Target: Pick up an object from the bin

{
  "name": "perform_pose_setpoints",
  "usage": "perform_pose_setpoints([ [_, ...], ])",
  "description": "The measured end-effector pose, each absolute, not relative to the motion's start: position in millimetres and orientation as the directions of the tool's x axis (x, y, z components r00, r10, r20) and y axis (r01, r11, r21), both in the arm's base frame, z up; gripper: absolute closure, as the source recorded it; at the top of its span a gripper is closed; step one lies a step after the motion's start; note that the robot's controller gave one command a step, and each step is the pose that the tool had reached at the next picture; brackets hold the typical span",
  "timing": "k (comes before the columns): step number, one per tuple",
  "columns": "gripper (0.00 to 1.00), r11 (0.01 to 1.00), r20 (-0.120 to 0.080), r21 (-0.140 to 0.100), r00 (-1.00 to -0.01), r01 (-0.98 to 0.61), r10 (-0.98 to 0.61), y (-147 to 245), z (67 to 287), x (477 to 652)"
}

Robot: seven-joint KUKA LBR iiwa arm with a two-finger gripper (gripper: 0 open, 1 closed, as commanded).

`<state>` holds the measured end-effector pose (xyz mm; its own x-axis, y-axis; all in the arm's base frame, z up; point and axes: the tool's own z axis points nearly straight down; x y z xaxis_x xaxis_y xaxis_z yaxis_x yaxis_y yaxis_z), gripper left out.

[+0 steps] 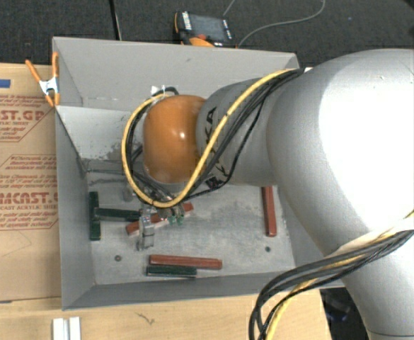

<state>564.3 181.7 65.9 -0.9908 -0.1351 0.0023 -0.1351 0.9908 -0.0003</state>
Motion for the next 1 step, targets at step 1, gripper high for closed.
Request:
perform_pose_setpoints([
  [1,1.00,0.991,-0.001,0.002,-0.991,-0.135,-0.135,182.7,69.4,565.0],
])
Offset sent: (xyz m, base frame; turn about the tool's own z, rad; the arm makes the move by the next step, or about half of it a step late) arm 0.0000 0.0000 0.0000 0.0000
